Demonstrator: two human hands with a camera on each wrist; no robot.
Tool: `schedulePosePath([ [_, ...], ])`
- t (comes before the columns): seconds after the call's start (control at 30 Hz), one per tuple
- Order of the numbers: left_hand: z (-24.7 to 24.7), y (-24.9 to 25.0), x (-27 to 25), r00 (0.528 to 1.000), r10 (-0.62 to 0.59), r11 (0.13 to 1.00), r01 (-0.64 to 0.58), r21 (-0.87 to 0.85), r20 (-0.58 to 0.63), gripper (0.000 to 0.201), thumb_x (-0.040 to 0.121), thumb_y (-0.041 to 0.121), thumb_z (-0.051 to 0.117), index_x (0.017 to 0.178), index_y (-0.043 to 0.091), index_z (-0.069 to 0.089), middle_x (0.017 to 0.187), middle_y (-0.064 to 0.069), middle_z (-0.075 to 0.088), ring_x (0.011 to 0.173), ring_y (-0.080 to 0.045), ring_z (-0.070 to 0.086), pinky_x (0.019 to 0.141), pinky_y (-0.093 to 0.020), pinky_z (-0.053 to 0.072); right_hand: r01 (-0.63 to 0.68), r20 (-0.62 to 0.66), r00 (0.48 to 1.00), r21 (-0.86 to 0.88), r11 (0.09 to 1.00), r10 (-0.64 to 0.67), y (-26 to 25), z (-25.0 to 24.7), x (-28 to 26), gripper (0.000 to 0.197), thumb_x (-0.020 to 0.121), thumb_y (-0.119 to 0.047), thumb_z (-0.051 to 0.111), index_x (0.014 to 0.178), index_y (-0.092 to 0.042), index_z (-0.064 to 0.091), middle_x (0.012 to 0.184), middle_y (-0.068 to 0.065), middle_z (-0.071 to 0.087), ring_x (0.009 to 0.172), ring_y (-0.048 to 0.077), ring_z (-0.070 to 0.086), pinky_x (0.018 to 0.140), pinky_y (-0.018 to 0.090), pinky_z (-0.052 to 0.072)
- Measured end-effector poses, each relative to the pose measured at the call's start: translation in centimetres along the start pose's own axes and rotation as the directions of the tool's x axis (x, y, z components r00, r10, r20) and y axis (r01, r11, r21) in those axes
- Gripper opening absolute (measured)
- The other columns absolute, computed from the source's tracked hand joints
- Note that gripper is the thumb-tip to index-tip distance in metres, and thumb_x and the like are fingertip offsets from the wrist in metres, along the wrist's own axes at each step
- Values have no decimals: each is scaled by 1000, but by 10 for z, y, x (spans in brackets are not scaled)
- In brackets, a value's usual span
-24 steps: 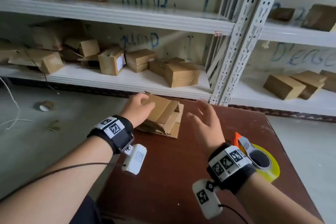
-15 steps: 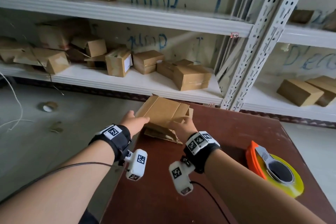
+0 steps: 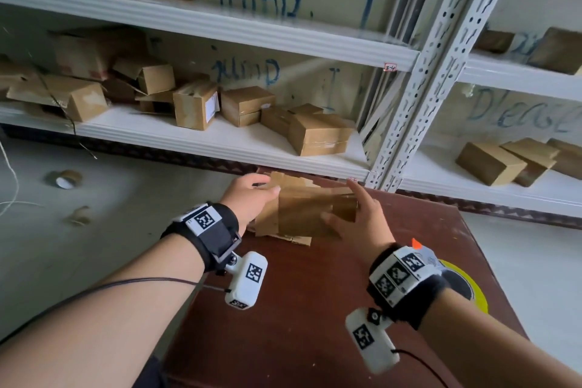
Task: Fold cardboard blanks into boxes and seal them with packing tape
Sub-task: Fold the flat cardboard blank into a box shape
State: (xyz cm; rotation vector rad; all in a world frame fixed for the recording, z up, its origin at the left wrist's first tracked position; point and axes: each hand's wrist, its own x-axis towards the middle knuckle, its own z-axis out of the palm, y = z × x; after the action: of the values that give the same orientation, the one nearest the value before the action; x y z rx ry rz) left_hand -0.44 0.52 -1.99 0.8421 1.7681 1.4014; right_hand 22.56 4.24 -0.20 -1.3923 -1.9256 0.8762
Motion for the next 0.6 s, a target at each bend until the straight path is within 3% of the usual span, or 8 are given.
schedulePosePath([
  [0.07,19,12,-17,998,60,997,-60,-38,-10,33,96,23,74,128,16,69,128,-2,68,106,-18,61,84,-30,45,68,21,998,-285,956,-65,4,-21,-27,105,80,-38,86,160,-53,19,173,8,0,159,33,0,125,54,19],
  [0.13,37,23,-37,995,99,994,-98,-55,16,26,96,22,73,121,16,72,126,-1,67,113,-15,59,90,-27,43,148,24,987,-513,846,-159,12,-37,-53,117,78,-47,83,160,-57,0,167,9,-35,153,34,-35,126,57,-1],
  [0.2,50,29,-56,991,101,993,-96,-66,84,17,96,27,74,112,22,74,125,2,67,116,-14,58,89,-27,43,217,27,962,-676,704,-271,23,-44,-68,123,73,-55,80,163,-49,-3,166,16,-36,149,38,-41,123,56,-16],
  [0.3,62,33,-83,978,123,992,-119,-33,168,14,95,35,74,108,29,75,121,7,68,117,-13,59,93,-32,46,212,21,952,-766,606,-307,34,-58,-80,130,58,-63,84,164,-40,12,174,16,8,159,42,-11,122,61,-17],
  [0.4,59,36,-102,961,144,989,-147,-5,238,22,94,36,75,114,29,75,123,8,69,119,-11,60,99,-32,48,252,37,936,-765,593,-350,32,-71,-87,119,52,-67,83,154,-33,35,148,13,49,152,40,33,122,66,1],
  [0.5,52,43,-115,954,180,983,-180,-24,239,15,93,38,75,107,32,76,118,12,72,116,-3,62,94,-24,47,291,30,915,-737,610,-401,29,-78,-88,99,54,-65,76,143,-28,51,126,9,59,124,38,58,116,59,31],
  [0.57,45,51,-121,957,222,975,-214,-64,184,12,95,44,70,100,33,75,108,16,73,106,2,63,85,-22,46,270,14,935,-676,686,-354,27,-86,-85,89,61,-64,67,143,-32,53,122,3,59,114,33,60,107,52,41],
  [0.6,41,51,-120,954,264,964,-257,-61,139,20,96,51,67,99,33,75,101,16,74,101,1,65,85,-25,48,250,5,948,-636,730,-319,27,-90,-84,86,63,-64,63,144,-35,53,122,0,58,113,32,59,104,48,42],
])
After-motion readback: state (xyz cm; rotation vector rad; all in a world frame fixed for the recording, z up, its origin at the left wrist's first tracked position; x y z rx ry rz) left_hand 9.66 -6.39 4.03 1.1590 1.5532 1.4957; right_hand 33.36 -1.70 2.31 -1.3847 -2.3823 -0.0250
